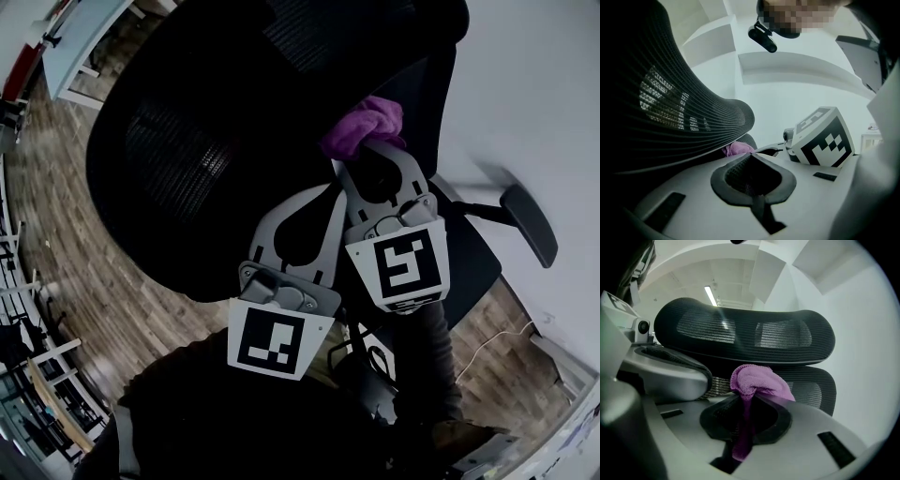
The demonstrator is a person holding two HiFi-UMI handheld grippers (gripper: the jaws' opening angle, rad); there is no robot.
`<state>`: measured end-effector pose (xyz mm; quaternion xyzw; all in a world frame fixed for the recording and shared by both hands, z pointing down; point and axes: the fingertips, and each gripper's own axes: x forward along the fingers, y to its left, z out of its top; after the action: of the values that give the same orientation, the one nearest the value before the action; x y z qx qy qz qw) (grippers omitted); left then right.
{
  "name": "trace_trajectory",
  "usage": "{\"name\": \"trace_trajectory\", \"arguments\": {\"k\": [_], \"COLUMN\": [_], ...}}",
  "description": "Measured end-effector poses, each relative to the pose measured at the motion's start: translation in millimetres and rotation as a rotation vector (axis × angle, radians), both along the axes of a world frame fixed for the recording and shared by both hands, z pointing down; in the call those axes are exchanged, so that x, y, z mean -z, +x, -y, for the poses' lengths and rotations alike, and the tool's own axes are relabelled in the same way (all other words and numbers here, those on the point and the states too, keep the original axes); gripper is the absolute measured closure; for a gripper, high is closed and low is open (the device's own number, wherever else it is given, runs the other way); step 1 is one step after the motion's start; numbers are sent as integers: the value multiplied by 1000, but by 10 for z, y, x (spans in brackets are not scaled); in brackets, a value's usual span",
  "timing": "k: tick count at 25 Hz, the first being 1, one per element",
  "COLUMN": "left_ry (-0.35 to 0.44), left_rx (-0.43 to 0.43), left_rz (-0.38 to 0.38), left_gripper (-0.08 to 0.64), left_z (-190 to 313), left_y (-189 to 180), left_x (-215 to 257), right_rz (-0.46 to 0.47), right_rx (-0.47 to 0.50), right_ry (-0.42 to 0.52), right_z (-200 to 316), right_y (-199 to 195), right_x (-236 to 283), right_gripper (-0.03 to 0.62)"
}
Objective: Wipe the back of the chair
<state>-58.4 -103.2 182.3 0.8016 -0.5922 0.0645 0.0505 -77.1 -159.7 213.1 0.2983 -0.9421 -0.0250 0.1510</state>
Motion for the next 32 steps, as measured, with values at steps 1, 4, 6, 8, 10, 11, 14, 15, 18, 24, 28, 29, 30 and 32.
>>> {"name": "trace_trajectory", "arguments": {"k": [1, 4, 6, 8, 10, 11, 14, 15, 18, 24, 28, 29, 30, 32], "left_ry": [1, 5, 3, 1, 0, 0, -2, -2, -2, -7, -12, -14, -16, -20], "left_rx": [-4, -25, -38, -47, -52, -54, -56, -57, -63, -64, -66, -68, -70, -74], "left_rz": [-1, 4, 4, -1, -9, -14, -25, -27, -29, -29, -34, -34, -34, -36], "left_gripper": [551, 551, 551, 551, 551, 551, 551, 551, 551, 551, 551, 551, 551, 551], "left_z": [15, 53, 64, 73, 85, 91, 109, 116, 150, 206, 240, 245, 249, 255], "left_y": [-1, 8, 21, 33, 47, 53, 71, 81, 117, 169, 194, 195, 194, 196], "left_x": [6, 27, 29, 33, 41, 47, 59, 61, 59, 37, 35, 31, 25, 13], "right_rz": [0, 13, 16, 3, -3, -5, 3, 3, 2, 8, 12, 12, 11, 10], "right_rx": [0, -18, -30, -27, -31, -33, -49, -52, -60, -72, -80, -84, -88, -95], "right_ry": [2, -10, -16, -6, -5, -6, -23, -25, -24, -23, -21, -19, -18, -15], "right_z": [15, 69, 106, 134, 154, 162, 183, 192, 241, 354, 410, 427, 446, 485], "right_y": [-5, -2, 14, 27, 38, 43, 66, 78, 121, 197, 227, 232, 236, 248], "right_x": [6, 23, 31, 40, 42, 42, 39, 40, 39, 33, 46, 50, 54, 58], "right_gripper": [546, 546, 546, 546, 546, 546, 546, 546, 546, 546, 546, 546, 546, 546]}}
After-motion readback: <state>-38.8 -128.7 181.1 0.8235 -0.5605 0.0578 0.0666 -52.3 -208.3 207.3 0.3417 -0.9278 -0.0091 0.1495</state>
